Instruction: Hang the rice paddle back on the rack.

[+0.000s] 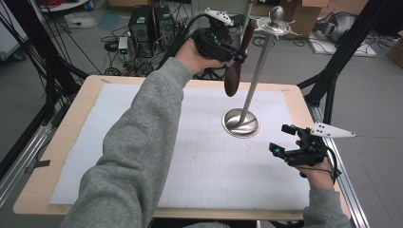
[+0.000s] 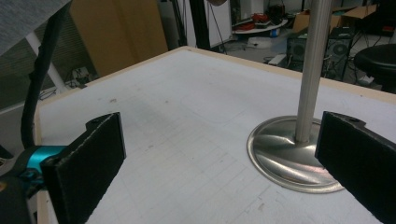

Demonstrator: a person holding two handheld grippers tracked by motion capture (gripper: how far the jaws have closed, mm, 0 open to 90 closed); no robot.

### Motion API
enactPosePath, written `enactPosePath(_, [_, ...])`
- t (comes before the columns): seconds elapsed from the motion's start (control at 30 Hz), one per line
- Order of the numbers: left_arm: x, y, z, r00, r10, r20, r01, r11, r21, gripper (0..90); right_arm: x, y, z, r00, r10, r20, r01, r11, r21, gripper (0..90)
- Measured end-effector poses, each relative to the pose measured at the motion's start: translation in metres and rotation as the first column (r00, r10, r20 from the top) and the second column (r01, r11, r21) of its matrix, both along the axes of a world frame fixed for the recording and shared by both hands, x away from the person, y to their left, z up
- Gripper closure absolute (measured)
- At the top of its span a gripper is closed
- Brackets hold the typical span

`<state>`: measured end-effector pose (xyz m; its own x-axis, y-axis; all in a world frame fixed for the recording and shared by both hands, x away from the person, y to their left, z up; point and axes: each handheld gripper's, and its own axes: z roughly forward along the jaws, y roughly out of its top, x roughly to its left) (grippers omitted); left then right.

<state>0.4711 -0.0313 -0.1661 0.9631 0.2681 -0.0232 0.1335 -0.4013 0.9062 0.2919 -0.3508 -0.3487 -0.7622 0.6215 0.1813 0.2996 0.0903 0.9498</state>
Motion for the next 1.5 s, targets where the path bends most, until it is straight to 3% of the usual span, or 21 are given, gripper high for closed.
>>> enactPosePath(1.13, [0.003,-0.022,-0.009,0.9999,0.009,-0.008,-0.009,0.9999,-0.006,76.6,0.001,-0.004,-0.003,0.9999,-0.009,-0.005,0.009,1.0000,-0.002,0.5])
enactPosePath(1.27, [0.001,-0.023,-0.010,0.9999,0.015,-0.003,-0.015,0.9998,0.010,67.7,0.001,-0.004,-0.003,1.0000,-0.009,-0.003,0.009,1.0000,-0.001,0.4])
enactPosePath(1.5, [-0.004,-0.018,-0.008,0.9995,-0.012,0.030,0.012,0.9998,-0.016,43.7,0.000,-0.003,-0.002,0.9999,-0.011,-0.010,0.011,0.9999,-0.001,0.5])
